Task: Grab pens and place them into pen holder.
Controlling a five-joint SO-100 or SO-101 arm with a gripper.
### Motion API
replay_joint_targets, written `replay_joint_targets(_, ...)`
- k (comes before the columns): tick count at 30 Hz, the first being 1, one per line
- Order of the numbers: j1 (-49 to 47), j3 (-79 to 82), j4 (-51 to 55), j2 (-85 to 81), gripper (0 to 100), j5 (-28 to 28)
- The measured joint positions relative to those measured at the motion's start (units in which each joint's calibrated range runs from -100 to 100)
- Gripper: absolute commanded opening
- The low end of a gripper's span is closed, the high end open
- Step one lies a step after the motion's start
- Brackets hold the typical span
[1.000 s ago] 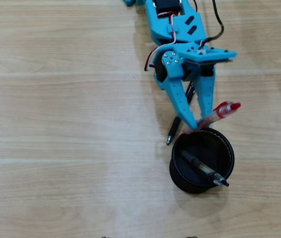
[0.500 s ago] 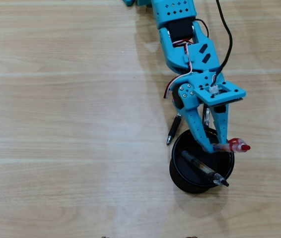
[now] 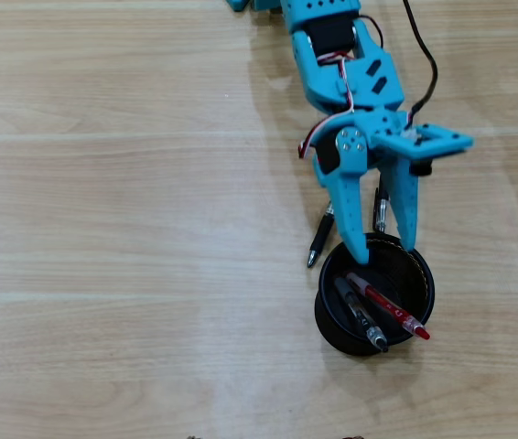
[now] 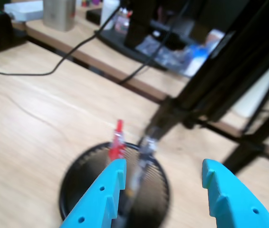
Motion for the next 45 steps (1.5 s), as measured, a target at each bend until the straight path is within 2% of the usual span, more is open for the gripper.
replay_joint_targets(3, 2.95, 9.83, 10.94, -14.05, 19, 2.50)
replay_joint_targets(7, 7.18, 22.40, 35.31, -32.33, 19, 3.23)
replay_joint_targets(10, 8.02, 23.37, 51.85, -34.53, 19, 3.34)
replay_joint_targets(16, 3.88, 17.09, 70.03, -21.84, 19, 2.35)
replay_joint_targets(22, -2.87, -9.21, 88.72, 0.34, 19, -7.04)
replay_joint_targets(25, -3.71, -24.17, 97.59, 10.58, 19, -8.45)
replay_joint_targets(29, -3.55, -39.84, 100.78, 20.31, 19, -8.97)
replay_joint_targets(33, -3.63, -47.63, 99.66, 25.65, 19, -10.64)
replay_joint_targets(39, -3.63, -48.25, 93.37, 28.52, 19, -14.76)
replay_joint_targets(45, -3.55, -43.38, 88.03, 30.05, 19, -16.33)
